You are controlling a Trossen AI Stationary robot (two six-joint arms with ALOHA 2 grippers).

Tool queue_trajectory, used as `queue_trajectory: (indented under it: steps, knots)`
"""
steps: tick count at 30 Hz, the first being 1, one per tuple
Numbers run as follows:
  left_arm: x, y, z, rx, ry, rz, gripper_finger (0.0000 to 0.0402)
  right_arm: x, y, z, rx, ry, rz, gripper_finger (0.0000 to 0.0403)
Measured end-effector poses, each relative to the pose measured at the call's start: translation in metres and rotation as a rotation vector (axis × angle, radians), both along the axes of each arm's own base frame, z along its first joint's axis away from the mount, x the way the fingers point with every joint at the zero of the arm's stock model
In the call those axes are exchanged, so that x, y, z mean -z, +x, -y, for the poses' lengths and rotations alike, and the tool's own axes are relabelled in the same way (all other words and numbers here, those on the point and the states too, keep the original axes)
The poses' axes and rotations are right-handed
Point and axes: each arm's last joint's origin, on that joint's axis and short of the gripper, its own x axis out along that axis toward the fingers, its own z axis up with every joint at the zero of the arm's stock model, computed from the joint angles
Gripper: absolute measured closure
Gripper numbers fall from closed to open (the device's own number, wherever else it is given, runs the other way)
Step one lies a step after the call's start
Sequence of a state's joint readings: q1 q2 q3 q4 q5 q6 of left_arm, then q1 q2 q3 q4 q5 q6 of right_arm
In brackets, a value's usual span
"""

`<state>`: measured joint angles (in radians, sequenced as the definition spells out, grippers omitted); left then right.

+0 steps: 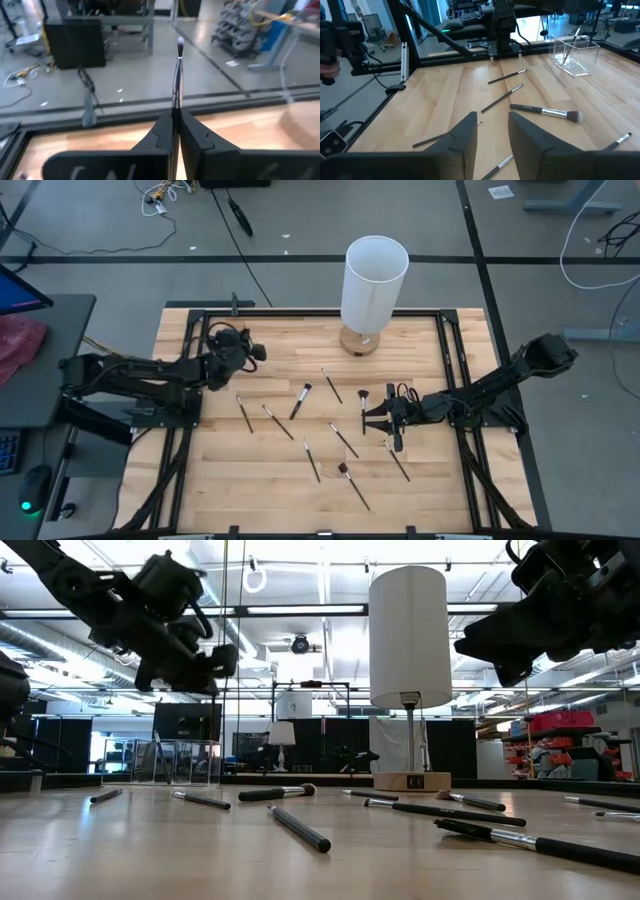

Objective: Put items in baskets/containers
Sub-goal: Put the black eyeshadow brush into the transparent organizer

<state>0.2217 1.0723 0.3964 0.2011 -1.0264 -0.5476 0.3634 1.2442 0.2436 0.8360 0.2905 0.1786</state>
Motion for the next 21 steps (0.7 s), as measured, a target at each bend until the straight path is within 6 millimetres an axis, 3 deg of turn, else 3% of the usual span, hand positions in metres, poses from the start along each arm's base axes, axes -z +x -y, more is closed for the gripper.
queue_trajectory:
  steps: [21]
  knots:
    - [0.019, -0.009, -0.010, -0.060, -0.214, 0.108, 0.0373, 0.000, 0.000, 0.000, 0.003, -0.031, 0.002, 0.0289]
